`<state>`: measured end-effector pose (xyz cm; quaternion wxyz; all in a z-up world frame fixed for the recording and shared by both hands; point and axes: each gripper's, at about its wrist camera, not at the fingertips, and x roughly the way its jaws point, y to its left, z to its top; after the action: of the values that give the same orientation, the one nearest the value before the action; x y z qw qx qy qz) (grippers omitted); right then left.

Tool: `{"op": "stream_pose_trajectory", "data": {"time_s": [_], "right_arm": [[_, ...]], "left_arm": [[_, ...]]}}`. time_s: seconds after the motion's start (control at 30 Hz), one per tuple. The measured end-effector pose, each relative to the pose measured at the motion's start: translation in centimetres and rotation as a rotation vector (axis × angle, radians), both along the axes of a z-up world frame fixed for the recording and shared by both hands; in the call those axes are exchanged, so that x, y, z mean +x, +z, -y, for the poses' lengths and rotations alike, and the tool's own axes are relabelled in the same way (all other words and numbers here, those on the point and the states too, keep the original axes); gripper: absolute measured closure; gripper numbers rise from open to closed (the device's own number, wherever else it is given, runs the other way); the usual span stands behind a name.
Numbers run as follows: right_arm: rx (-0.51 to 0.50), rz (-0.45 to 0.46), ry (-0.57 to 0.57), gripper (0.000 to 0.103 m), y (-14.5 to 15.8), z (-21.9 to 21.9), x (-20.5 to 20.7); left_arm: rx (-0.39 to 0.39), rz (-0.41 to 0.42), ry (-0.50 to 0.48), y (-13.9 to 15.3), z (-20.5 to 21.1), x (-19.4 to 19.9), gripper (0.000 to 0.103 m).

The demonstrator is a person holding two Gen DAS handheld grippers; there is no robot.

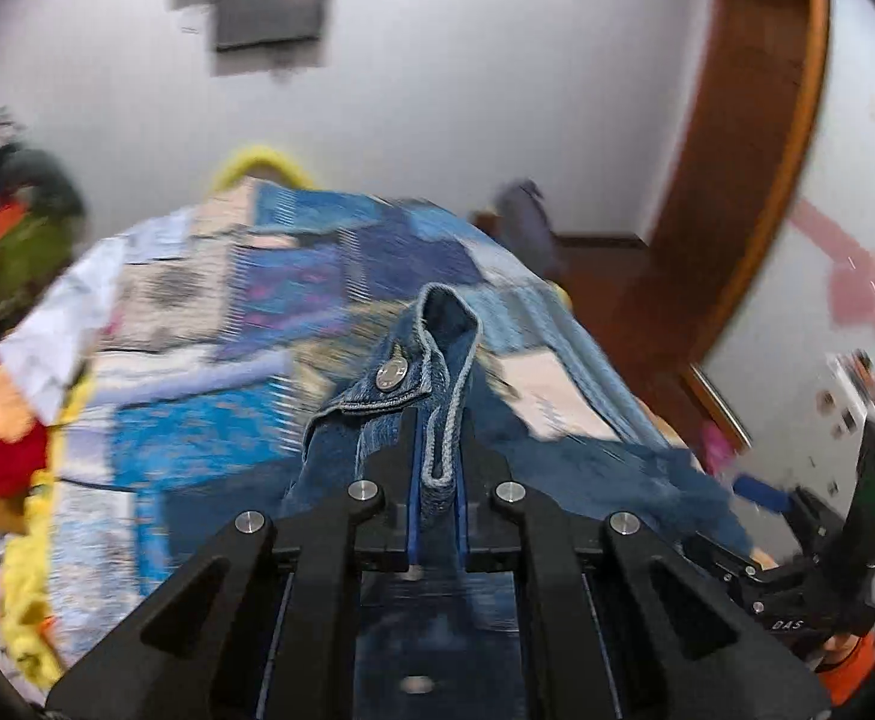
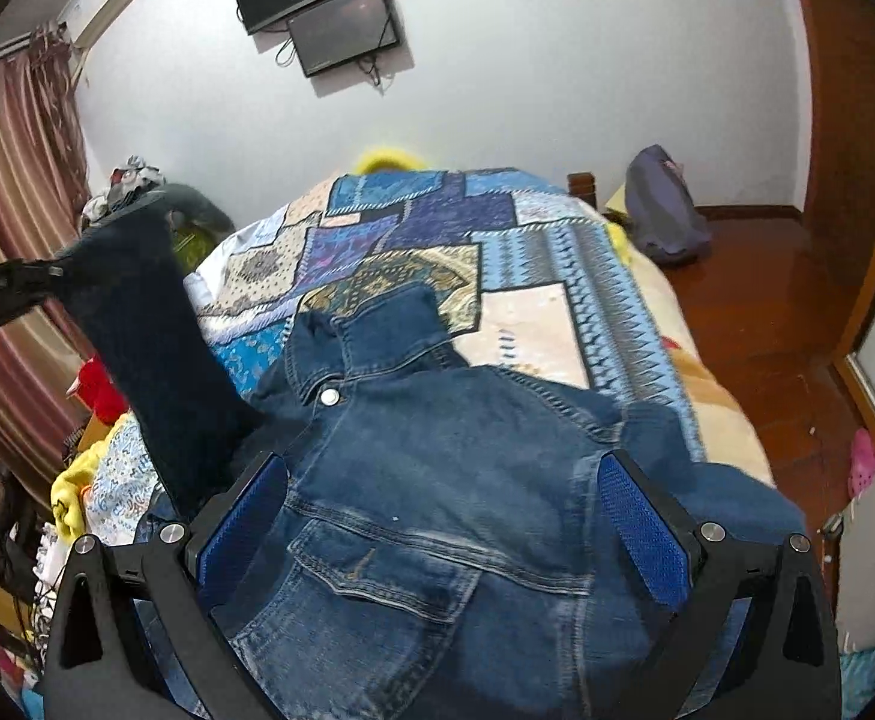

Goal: Fold large clothes

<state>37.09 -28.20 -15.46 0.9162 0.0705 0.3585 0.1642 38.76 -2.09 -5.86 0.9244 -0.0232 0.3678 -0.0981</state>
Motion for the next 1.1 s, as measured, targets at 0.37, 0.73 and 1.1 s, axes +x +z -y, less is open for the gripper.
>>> {"op": "stream_pose_trajectory", "data": {"time_s": [0.37, 0.73, 1.1], "right_arm": [[-0.039, -0.005, -0.034, 0.0, 0.5, 2.9, -0.7], [0.059, -0.105, 0.022, 0.0, -1.3, 0.9, 2.1], [0.121, -0.368, 0.112, 0.011, -7.4, -4.9, 7.2]], "left_arm": [[0.063, -0.292, -0.232, -11.2, 9.9, 0.0, 0.091], [0.066, -0.062, -0.136, -4.3, 3.8, -2.6, 0.02], [0.21, -0.173, 0.2, -10.0, -12.2, -3.1, 0.019]]}}
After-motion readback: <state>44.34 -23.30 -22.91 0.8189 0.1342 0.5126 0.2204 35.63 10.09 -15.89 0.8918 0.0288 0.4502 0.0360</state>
